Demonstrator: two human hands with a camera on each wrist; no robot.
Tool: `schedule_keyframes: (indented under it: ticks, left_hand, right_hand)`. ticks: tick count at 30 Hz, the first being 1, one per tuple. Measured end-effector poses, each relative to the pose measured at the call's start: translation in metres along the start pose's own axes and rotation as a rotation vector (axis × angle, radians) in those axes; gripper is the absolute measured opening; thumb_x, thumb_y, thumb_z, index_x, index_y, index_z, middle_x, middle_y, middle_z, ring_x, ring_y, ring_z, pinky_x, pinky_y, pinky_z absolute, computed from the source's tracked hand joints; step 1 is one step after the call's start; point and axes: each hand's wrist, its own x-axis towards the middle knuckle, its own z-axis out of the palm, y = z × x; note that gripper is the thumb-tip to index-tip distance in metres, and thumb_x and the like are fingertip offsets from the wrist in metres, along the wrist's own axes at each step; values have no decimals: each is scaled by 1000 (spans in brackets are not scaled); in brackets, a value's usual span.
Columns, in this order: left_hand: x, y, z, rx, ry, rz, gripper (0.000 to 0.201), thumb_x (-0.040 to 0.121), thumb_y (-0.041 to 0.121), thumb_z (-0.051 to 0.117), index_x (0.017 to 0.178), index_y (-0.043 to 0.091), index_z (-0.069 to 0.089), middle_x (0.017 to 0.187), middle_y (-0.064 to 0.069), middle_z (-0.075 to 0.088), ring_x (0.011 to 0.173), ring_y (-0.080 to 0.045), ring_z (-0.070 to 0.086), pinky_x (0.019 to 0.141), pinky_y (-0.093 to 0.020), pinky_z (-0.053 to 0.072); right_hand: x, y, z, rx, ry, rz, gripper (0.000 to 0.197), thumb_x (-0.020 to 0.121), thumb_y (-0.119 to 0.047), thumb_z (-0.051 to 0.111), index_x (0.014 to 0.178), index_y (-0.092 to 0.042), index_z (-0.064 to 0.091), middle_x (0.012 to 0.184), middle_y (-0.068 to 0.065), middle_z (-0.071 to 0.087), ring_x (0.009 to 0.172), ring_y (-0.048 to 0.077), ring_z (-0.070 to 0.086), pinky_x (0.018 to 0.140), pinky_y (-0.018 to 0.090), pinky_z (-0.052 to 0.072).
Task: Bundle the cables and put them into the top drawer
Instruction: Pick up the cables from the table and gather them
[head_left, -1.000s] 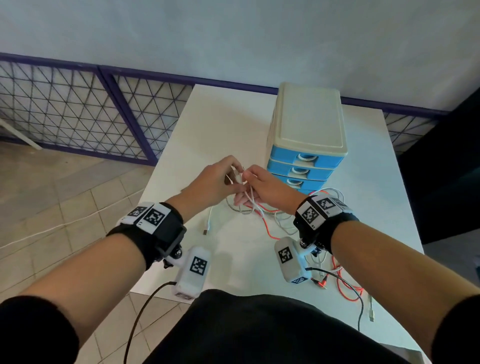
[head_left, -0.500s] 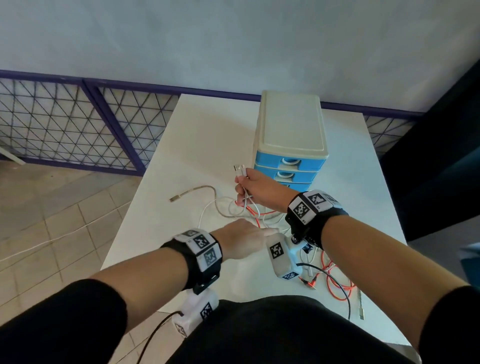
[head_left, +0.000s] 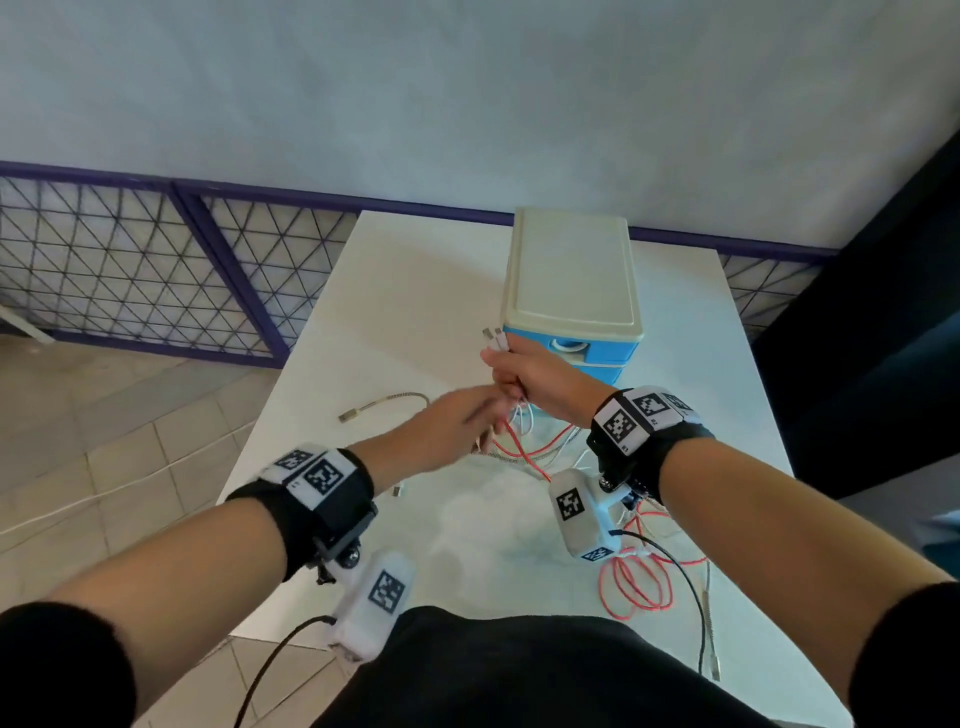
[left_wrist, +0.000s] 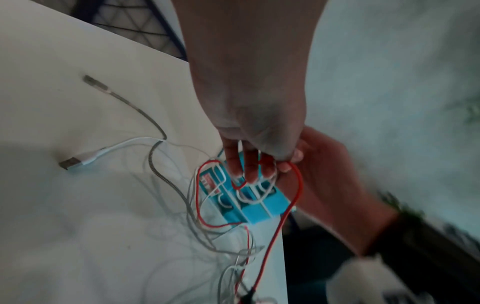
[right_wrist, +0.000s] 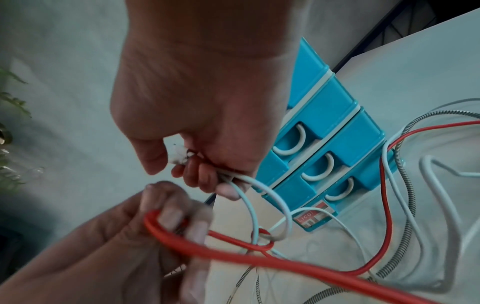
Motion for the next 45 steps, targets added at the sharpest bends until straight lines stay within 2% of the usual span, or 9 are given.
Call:
schedule_keyframes:
  ticks: [7, 10, 18, 21, 26, 29, 35, 40, 45]
  left_hand:
    - [13, -12, -13, -317, 372, -210, 33, 103, 22, 23, 77, 12, 41, 58, -10, 49, 37, -18, 46, 50, -32, 42]
    - [20, -8, -12, -176, 365, -194, 33, 102, 23, 24, 79, 10, 43, 58, -8, 51, 40, -21, 46, 49, -31, 42]
    - [26, -15, -30, -471, 435, -407, 32, 103, 22, 22, 76, 14, 38, 67, -5, 49, 37, -15, 46, 50, -26, 43]
    - [19, -20, -39, -523, 348, -444, 33, 103, 24, 25, 75, 15, 41, 73, -6, 54, 48, -20, 43, 52, -27, 43]
    - [18, 4, -51, -12, 95, -299, 59, 98, 51, 27, 73, 15, 66, 75, 4, 56, 66, -14, 44, 71, -29, 37]
    - [27, 14, -56, 343, -11, -210, 51, 92, 56, 38, 58, 23, 56, 54, 13, 49, 58, -9, 44, 71, -33, 32]
    - [28, 4, -75, 194, 114, -144, 42, 99, 33, 38, 63, 16, 50, 65, 3, 48, 60, -5, 44, 60, -8, 34]
    - [30, -16, -75, 198, 178, -206, 36, 98, 28, 42, 70, 16, 60, 75, 2, 60, 74, -13, 54, 80, -31, 41]
    - [28, -7, -56, 798, 8, -103, 23, 96, 41, 40, 105, 40, 62, 105, 25, 55, 106, -9, 40, 93, -43, 21]
  right_hand:
    - [-8, -3, -4, 38, 30, 65, 17, 99, -19, 46, 87, -9, 53, 59, -1, 28, 43, 8, 32, 49, 24, 30]
    - [-15, -3, -2, -316, 19, 6, 36, 93, -45, 53, 86, -10, 56, 57, 1, 41, 50, 12, 41, 52, 19, 38]
    - [-23, -3, -16, -570, -50, -40, 40, 92, -35, 59, 82, 3, 62, 59, 3, 51, 54, 13, 47, 58, 22, 37]
    - [-26, -2, -21, -498, -20, -22, 32, 97, -32, 51, 74, -12, 62, 59, 0, 50, 51, 10, 47, 53, 14, 37]
    - [-26, 1, -18, -616, -35, -52, 32, 97, -37, 49, 78, -17, 64, 55, -4, 51, 50, 8, 48, 60, 20, 39]
    - [-22, 2, -13, -627, -32, -79, 33, 97, -39, 49, 78, -18, 65, 54, -6, 50, 49, 4, 48, 60, 22, 40]
    - [-29, 6, -20, -655, -74, -74, 37, 94, -40, 54, 77, -8, 65, 63, 0, 56, 47, 2, 46, 54, 16, 37]
    - [-31, 12, -24, -749, -35, -10, 44, 94, -42, 54, 63, -13, 43, 56, -1, 39, 48, 10, 36, 53, 25, 29]
    - [-29, 11, -23, -741, -8, 13, 41, 95, -43, 52, 72, -9, 46, 53, -2, 36, 46, 9, 34, 52, 25, 27]
